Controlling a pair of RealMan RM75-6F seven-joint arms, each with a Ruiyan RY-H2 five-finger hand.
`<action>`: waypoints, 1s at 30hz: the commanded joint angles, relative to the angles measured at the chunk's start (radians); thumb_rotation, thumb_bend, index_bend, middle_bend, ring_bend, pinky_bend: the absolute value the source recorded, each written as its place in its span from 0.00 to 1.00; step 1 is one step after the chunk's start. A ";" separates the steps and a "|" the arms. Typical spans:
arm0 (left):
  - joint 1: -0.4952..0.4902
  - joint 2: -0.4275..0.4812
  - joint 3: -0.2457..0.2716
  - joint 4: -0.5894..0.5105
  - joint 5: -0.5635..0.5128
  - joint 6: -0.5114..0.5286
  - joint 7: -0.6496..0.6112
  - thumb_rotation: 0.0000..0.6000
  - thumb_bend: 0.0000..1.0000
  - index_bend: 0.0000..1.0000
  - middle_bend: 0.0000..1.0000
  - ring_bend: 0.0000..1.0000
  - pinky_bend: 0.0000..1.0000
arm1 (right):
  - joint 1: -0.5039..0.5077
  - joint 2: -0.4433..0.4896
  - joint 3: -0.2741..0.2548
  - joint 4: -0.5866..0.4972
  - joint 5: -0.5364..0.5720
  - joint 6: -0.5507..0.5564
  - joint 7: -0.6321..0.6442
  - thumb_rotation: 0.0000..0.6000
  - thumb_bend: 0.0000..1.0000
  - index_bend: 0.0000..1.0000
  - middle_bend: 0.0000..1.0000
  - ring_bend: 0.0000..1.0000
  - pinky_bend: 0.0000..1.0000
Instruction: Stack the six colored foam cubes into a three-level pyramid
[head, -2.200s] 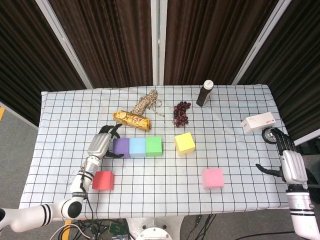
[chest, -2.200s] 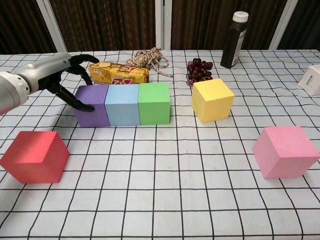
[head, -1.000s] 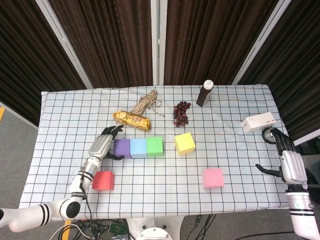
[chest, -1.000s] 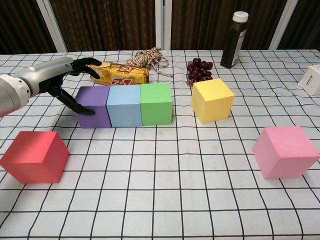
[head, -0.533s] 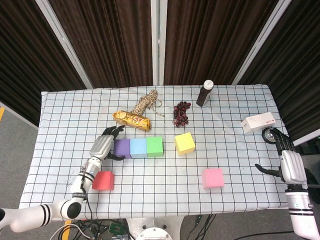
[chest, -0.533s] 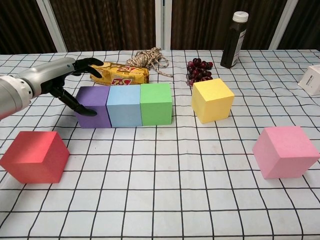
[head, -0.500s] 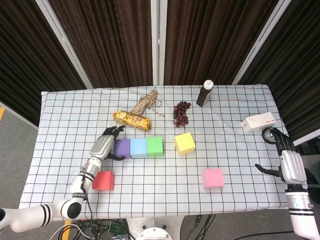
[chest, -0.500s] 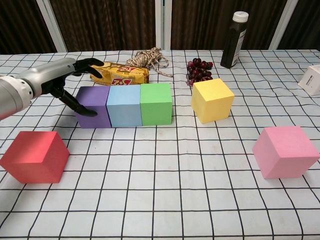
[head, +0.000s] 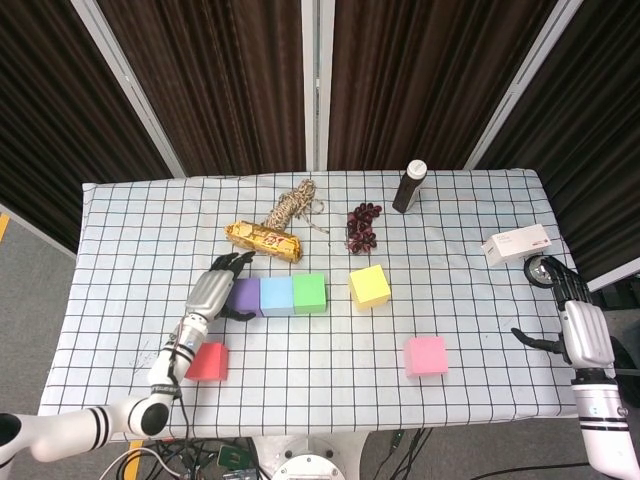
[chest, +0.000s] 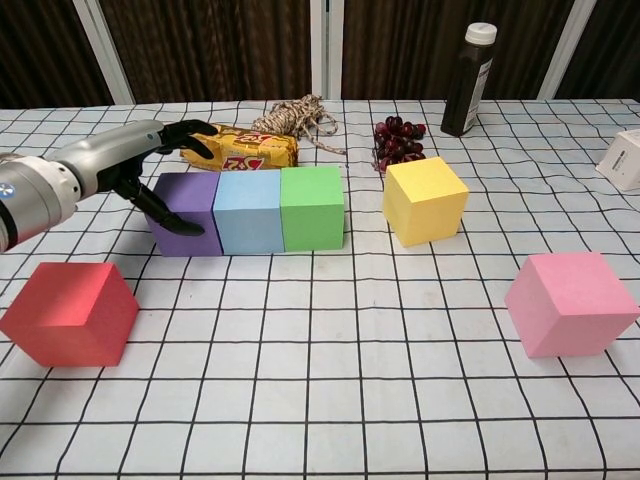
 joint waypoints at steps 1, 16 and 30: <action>-0.001 -0.002 -0.001 0.002 0.000 -0.001 -0.002 1.00 0.04 0.03 0.12 0.02 0.00 | -0.001 0.000 0.000 0.002 0.001 0.000 0.001 1.00 0.01 0.00 0.00 0.00 0.00; -0.003 -0.003 -0.001 0.007 0.005 -0.006 -0.010 1.00 0.04 0.03 0.12 0.02 0.00 | 0.000 -0.003 -0.002 0.005 0.001 -0.005 -0.001 1.00 0.01 0.00 0.00 0.00 0.00; 0.058 0.113 0.038 -0.167 0.074 0.077 0.006 1.00 0.04 0.03 0.12 0.02 0.00 | 0.015 0.006 0.006 -0.009 -0.006 -0.013 -0.019 1.00 0.01 0.00 0.00 0.00 0.00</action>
